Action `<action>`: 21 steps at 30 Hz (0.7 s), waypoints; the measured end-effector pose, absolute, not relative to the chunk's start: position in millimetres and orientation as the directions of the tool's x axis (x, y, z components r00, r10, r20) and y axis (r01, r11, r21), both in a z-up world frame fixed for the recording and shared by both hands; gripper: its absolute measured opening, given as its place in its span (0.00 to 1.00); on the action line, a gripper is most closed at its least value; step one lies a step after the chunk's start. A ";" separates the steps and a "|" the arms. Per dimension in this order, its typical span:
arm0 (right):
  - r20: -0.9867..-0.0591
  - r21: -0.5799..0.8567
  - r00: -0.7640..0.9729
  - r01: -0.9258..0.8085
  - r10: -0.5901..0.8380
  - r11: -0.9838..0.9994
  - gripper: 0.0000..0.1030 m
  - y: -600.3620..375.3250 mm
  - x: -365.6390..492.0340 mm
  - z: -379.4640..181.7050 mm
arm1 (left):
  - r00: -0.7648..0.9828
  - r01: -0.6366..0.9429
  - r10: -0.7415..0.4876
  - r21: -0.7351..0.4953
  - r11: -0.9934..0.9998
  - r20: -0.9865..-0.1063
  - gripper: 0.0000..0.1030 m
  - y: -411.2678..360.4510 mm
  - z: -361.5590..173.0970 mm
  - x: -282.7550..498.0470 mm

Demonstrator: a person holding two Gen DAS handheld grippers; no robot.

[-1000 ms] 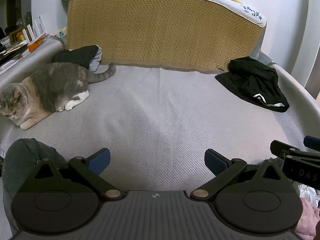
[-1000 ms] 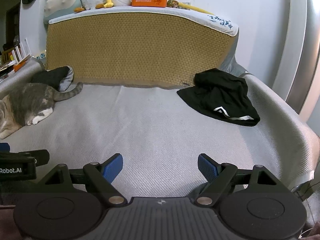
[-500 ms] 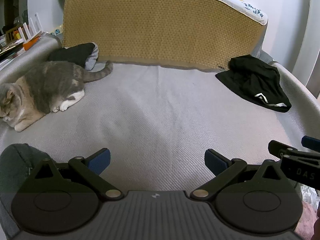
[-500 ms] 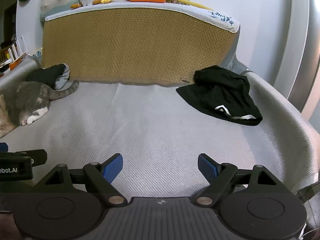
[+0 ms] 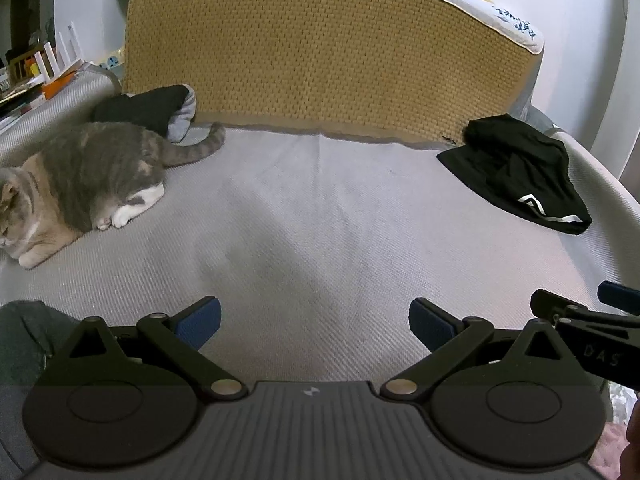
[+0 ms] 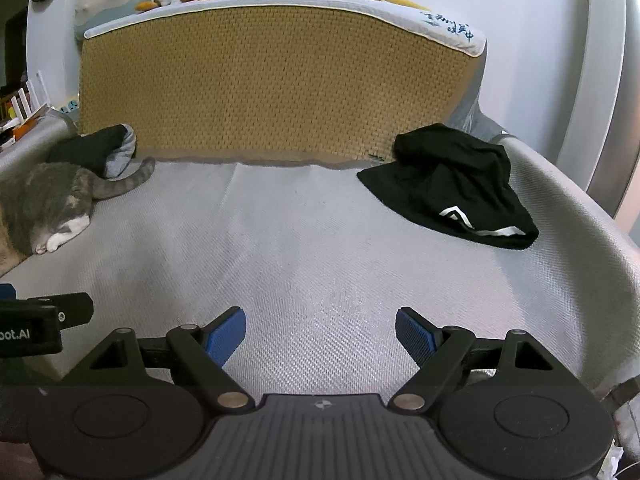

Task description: Fold clothes

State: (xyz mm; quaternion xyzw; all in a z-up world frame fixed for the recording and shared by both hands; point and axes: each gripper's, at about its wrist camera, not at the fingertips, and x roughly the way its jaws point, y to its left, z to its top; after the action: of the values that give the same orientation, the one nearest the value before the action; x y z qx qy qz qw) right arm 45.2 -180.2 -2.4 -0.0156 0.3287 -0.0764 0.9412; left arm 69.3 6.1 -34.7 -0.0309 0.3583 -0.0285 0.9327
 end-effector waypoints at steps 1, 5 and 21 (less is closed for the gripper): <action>-0.614 -0.078 0.774 0.134 -0.154 0.988 0.83 -180.1 46.2 -3.1 | 0.747 0.031 -0.072 -0.074 0.997 -0.661 1.00 6.1 -35.3 69.9; -0.602 -0.080 0.782 0.144 -0.163 0.986 0.83 -181.5 50.3 -6.7 | 0.757 0.022 -0.059 -0.065 0.998 -0.651 1.00 7.2 -38.4 73.0; -0.551 -0.147 0.808 0.153 -0.210 0.977 0.82 -173.5 56.3 -17.9 | 0.789 0.022 -0.073 -0.090 0.996 -0.610 1.00 10.3 -37.8 81.8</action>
State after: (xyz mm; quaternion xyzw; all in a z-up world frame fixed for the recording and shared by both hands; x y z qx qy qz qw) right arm 56.3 -173.5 -17.9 -0.0477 0.2948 -0.0956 0.9496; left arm 81.8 10.3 -37.8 -0.0391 0.3239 -0.0251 0.9450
